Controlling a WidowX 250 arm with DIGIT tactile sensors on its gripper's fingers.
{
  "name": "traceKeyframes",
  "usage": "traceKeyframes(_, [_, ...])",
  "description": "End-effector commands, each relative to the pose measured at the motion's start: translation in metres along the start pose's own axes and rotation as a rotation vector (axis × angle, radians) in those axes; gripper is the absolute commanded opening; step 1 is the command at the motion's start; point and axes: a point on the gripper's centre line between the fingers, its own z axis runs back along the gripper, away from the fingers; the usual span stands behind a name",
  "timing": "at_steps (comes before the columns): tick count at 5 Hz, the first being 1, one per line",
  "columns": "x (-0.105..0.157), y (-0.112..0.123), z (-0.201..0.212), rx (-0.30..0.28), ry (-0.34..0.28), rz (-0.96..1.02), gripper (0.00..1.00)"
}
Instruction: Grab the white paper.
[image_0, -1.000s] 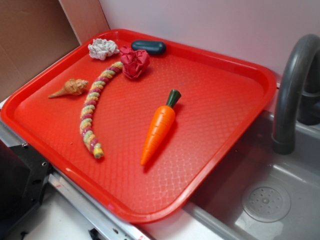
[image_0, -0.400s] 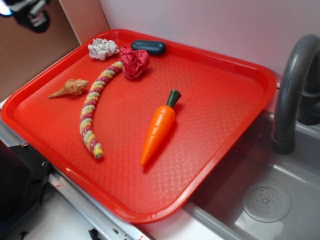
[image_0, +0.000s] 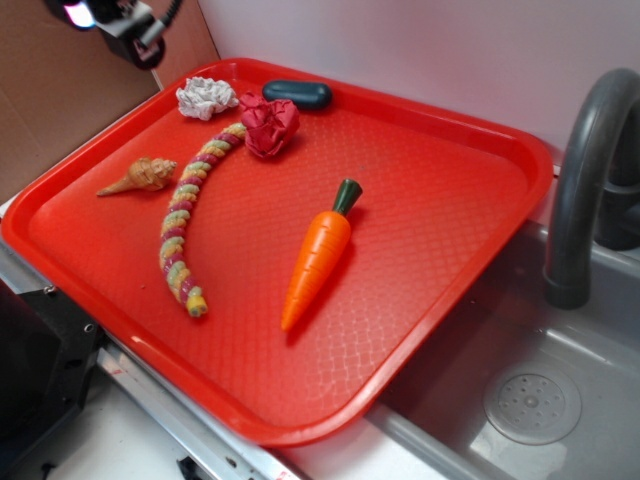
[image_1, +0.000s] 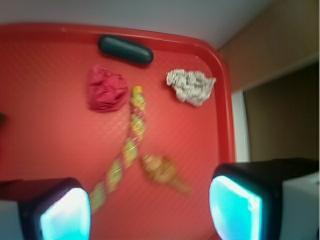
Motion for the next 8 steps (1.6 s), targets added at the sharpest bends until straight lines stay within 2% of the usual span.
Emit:
traceKeyframes(1, [0.039,0.024,-0.037,0.226,0.092,-0.189,1.0])
traceKeyframes(2, [0.059,0.039,-0.059,0.361,0.178,-0.281,1.0])
traceKeyframes(3, [0.075,0.055,-0.067,0.444,0.246,-0.357,1.0])
traceKeyframes(4, [0.079,0.069,-0.073,0.41,0.292,-0.451,1.0])
traceKeyframes(5, [0.073,0.074,-0.085,0.293,0.391,-0.525,1.0])
traceKeyframes(6, [0.061,0.07,-0.104,0.139,0.558,-0.693,1.0])
traceKeyframes(7, [0.065,0.06,-0.124,0.118,0.542,-0.702,1.0])
traceKeyframes(8, [0.069,0.064,-0.14,0.136,0.533,-0.666,1.0])
